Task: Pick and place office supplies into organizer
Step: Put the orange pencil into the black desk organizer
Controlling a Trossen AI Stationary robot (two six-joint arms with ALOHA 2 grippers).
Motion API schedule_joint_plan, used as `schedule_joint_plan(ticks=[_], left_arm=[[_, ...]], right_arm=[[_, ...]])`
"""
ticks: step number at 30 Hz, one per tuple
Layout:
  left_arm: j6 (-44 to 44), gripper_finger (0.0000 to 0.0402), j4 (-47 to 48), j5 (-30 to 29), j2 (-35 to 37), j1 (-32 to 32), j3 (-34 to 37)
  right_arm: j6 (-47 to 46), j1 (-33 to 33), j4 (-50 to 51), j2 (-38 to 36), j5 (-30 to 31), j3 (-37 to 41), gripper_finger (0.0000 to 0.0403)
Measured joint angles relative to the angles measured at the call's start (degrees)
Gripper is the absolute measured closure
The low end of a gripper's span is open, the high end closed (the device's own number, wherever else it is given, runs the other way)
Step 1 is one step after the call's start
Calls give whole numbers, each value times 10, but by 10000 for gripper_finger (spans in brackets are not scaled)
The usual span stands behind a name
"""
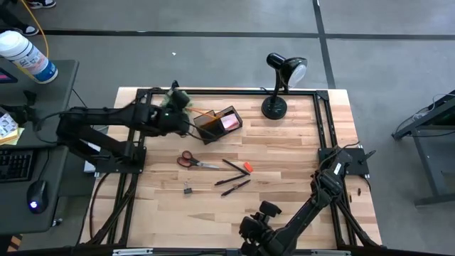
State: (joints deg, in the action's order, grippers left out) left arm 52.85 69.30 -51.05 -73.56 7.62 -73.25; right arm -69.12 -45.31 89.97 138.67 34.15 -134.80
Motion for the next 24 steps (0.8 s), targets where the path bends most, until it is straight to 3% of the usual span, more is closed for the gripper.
schedule_joint_plan(ticks=[7, 16, 24], left_arm=[[68, 401, 2, -30, -62, 0, 0], [114, 401, 2, -92, -80, 0, 0], [143, 401, 8, -61, -80, 0, 0]], right_arm=[[0, 0, -2, 0, 0, 0, 290], [0, 0, -4, 0, 0, 0, 290], [3, 0, -4, 0, 4, 0, 290]])
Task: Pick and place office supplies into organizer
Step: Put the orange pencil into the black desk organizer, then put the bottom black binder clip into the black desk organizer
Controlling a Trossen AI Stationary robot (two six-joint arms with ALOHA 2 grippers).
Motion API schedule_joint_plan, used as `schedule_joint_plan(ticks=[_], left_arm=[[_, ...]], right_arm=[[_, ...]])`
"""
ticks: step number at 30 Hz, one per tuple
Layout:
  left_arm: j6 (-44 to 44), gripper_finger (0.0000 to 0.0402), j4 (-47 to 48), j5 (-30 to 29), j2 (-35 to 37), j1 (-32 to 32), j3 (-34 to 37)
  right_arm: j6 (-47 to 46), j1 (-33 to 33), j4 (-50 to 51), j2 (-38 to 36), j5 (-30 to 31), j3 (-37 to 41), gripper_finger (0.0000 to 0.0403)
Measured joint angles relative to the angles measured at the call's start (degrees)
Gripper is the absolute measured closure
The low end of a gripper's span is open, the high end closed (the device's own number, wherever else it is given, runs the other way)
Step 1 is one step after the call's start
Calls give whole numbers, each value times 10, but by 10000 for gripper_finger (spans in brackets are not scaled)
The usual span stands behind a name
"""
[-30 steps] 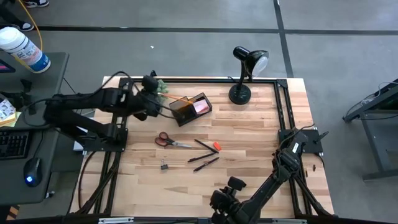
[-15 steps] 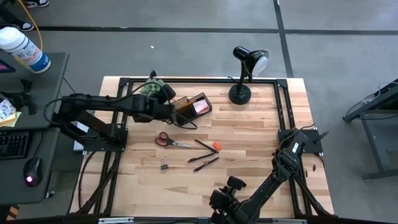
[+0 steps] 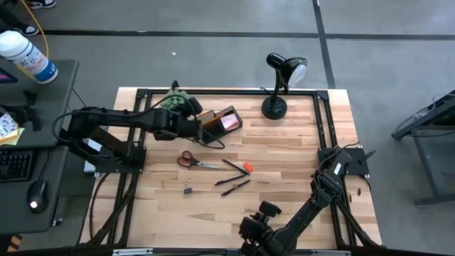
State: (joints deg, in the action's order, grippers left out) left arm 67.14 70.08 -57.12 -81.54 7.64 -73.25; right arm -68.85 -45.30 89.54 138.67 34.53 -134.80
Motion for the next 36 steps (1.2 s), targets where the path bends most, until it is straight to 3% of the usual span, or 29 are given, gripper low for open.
schedule_joint_plan(ticks=[14, 28, 36], left_arm=[[131, 395, -48, 26, -11, 0, 0], [150, 312, -111, 39, -36, 42, 0], [151, 278, -179, -7, -36, 55, 0]], right_arm=[[10, 0, 0, 0, 12, 0, 290], [9, 0, -2, 0, 9, 0, 290], [14, 2, -2, 0, 19, 0, 290]])
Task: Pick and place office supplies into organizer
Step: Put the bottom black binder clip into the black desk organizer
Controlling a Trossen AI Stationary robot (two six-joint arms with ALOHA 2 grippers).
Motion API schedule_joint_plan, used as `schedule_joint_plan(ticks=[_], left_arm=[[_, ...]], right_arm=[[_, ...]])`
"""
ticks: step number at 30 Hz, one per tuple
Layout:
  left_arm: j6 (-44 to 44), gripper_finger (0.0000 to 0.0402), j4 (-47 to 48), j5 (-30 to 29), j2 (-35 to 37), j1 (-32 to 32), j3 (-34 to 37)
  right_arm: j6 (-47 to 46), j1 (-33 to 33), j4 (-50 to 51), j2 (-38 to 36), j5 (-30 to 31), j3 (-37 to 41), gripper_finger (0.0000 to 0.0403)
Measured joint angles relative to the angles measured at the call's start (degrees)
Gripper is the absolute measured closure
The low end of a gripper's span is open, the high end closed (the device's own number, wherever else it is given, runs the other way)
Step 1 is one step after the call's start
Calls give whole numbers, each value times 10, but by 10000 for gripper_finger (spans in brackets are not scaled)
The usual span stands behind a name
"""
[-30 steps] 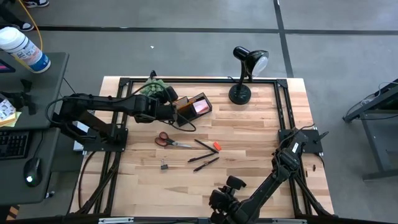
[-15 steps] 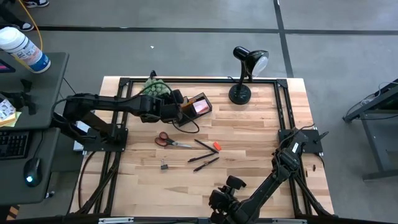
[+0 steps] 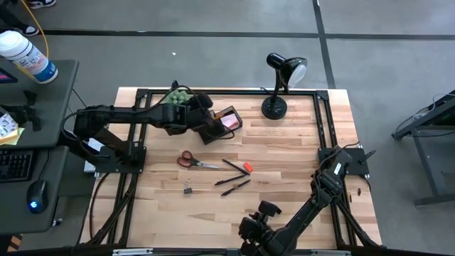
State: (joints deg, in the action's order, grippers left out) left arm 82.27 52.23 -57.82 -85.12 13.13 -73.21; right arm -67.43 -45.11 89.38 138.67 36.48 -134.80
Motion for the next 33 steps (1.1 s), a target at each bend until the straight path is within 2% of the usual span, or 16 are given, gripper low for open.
schedule_joint_plan(ticks=[4, 9, 16, 20, 24, 27, 30, 33], left_arm=[[-44, 273, -1, 0, 16, 0, 0], [-160, 279, 14, 47, 57, -13, 0], [-391, 295, 32, 229, 124, -51, 0], [-486, 305, 27, 322, 139, -91, 0], [-525, 316, -7, 398, 146, -145, 0], [-542, 326, -39, 442, 145, -188, 0], [-570, 336, -64, 456, 145, -230, 0], [-604, 344, -92, 447, 145, -266, 14]], right_arm=[[20, 13, 4, 0, 12, 0, 290], [34, 27, 5, 0, 16, 0, 290], [26, 23, 6, 0, 3, 5, 290], [3, 23, 6, 0, -25, 36, 290], [-28, 21, 6, 1, -73, 74, 290], [-32, 19, 6, 1, -80, 81, 290], [-30, 15, 6, -2, -78, 83, 290], [-20, 15, 6, -22, -65, 83, 290]])
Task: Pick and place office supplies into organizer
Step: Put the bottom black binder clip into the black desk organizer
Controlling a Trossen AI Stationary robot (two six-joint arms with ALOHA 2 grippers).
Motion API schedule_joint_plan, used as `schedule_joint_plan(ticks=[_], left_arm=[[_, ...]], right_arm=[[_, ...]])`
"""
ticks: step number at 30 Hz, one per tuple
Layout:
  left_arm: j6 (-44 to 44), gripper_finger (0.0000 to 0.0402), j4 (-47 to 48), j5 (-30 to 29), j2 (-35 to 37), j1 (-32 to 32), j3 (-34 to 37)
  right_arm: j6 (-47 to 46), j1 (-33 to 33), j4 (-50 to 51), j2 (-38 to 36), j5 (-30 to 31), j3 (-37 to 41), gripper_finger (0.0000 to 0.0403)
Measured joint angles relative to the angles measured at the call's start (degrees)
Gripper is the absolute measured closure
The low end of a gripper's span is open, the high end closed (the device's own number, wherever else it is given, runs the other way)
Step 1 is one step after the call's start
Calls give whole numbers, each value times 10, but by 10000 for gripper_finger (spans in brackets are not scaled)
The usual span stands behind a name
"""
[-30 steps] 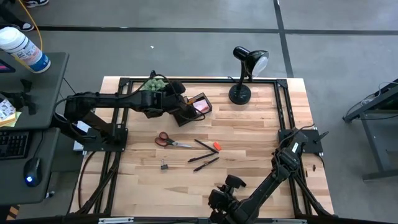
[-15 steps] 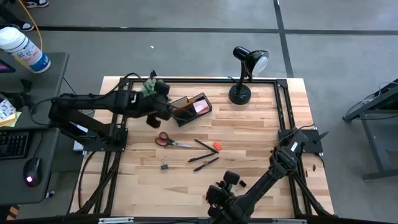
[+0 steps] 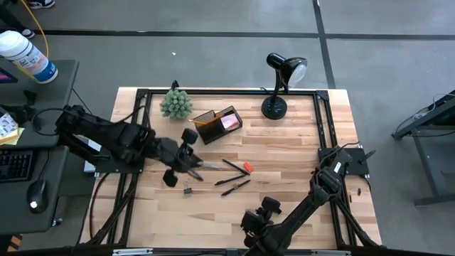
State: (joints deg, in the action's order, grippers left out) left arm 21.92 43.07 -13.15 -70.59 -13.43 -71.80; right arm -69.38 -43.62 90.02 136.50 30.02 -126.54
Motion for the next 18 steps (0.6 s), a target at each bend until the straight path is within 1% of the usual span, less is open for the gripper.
schedule_joint_plan(ticks=[2, 4, 7, 8, 10, 13, 18], left_arm=[[-23, 349, -14, -9, 0, -18, 15], [-47, 354, -31, -16, 0, -33, 35], [-85, 360, -79, -16, 0, -50, 76], [-100, 361, -101, -16, -1, -55, 91], [-129, 364, -139, -19, -1, -63, 114], [-161, 369, -172, -36, -1, -78, 131], [-187, 377, -232, -94, -1, -93, 146]], right_arm=[[2, 0, -3, -22, 24, 13, 290], [-8, 1, 0, -52, 40, 49, 290], [-13, 9, -6, -115, 40, 139, 290], [-16, 13, -23, -142, 40, 175, 290], [-14, 20, -83, -197, 40, 249, 290], [-5, 27, -204, -276, 40, 360, 290], [2, 31, -393, -391, 4, 521, 290]])
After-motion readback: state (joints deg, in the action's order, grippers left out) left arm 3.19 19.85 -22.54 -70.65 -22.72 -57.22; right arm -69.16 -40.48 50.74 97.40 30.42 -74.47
